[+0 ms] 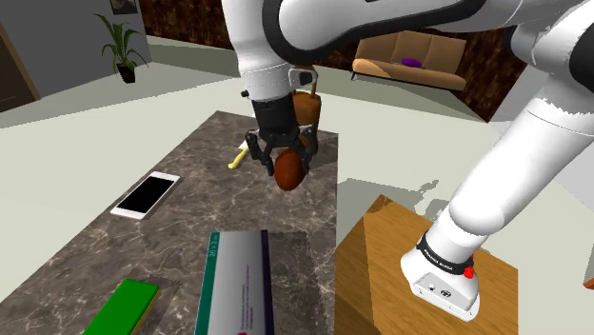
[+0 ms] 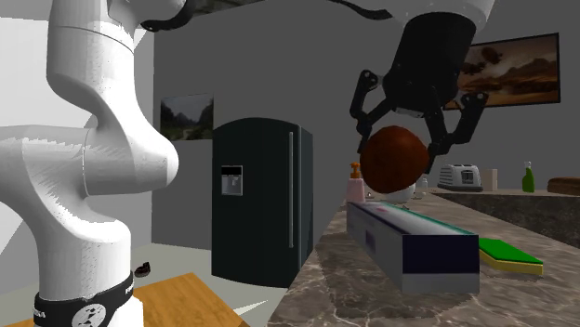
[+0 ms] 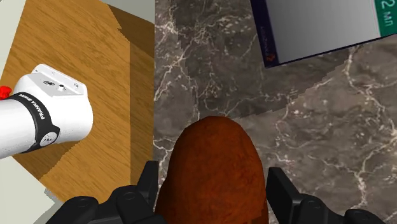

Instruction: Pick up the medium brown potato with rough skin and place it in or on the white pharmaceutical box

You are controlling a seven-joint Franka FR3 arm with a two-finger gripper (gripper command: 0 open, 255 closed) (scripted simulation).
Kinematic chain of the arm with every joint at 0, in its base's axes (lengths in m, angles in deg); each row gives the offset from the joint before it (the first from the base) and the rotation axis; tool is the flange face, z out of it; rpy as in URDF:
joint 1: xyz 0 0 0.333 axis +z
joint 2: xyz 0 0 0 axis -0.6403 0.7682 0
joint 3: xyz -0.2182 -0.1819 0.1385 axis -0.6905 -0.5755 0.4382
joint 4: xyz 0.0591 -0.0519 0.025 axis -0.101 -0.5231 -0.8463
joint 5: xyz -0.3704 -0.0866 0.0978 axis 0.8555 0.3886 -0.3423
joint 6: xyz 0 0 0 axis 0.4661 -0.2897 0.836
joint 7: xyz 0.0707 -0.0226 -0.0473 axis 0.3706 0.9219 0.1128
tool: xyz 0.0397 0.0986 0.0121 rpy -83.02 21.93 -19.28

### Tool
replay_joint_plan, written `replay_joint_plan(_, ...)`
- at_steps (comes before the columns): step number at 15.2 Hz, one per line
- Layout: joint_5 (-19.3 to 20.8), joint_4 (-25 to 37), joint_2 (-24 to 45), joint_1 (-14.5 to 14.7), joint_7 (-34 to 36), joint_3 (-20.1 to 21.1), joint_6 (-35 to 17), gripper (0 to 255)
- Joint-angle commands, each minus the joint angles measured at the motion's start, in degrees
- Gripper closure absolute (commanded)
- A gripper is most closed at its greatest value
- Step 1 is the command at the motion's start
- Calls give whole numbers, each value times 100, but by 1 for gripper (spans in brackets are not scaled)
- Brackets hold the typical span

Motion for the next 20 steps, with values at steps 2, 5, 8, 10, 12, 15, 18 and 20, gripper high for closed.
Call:
replay_joint_plan(2,-22,152,39,67,158,76,112,255)
replay_joint_plan(5,-10,349,274,290,666,329,95,255)
replay_joint_plan(8,81,606,600,553,1217,571,76,255)
replay_joint_plan(10,189,812,869,764,1606,715,66,255)
replay_joint_plan(12,332,1048,1173,1017,2005,830,66,255)
replay_joint_plan(15,598,1464,1680,1477,2605,940,91,255)
replay_joint_plan(18,895,1966,2215,2037,3173,960,161,255)
replay_joint_plan(20,1099,2356,2580,2453,3523,934,238,255)
